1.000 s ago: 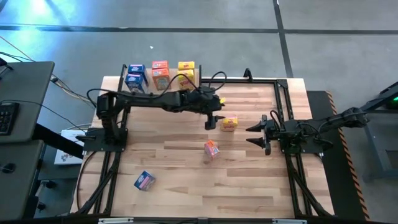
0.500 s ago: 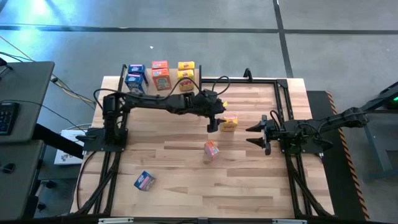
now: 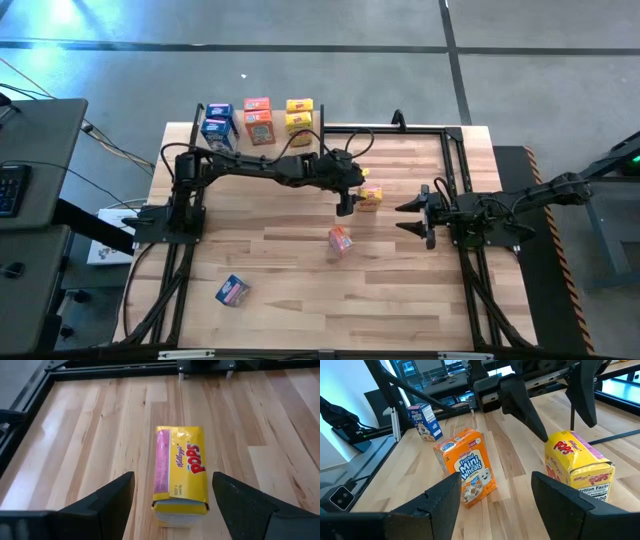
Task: Stack cereal on shelf
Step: Put the yellow cereal box on the shelf aligned with the other yellow cereal boxes
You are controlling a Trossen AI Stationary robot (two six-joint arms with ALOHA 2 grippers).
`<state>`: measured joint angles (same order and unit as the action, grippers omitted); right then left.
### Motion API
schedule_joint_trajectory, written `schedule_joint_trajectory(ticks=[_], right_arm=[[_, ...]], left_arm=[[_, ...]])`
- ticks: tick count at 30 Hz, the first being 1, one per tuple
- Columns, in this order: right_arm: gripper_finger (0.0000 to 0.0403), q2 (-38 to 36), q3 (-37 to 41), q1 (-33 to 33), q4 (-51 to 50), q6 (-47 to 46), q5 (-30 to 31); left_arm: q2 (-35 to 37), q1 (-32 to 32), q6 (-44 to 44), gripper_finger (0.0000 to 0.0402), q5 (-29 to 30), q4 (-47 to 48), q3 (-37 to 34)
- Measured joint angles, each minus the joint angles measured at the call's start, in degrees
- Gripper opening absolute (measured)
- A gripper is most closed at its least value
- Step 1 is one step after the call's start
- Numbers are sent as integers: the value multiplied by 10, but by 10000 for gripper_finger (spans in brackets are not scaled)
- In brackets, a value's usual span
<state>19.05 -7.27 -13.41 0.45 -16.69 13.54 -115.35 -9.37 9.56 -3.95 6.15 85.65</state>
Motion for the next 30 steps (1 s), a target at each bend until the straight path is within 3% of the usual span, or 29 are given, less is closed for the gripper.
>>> schedule_joint_trajectory(ticks=[30], right_arm=[[234, 0, 0, 0, -2, -9, 0]], left_arm=[[0, 9, -5, 260, 31, 0, 0]])
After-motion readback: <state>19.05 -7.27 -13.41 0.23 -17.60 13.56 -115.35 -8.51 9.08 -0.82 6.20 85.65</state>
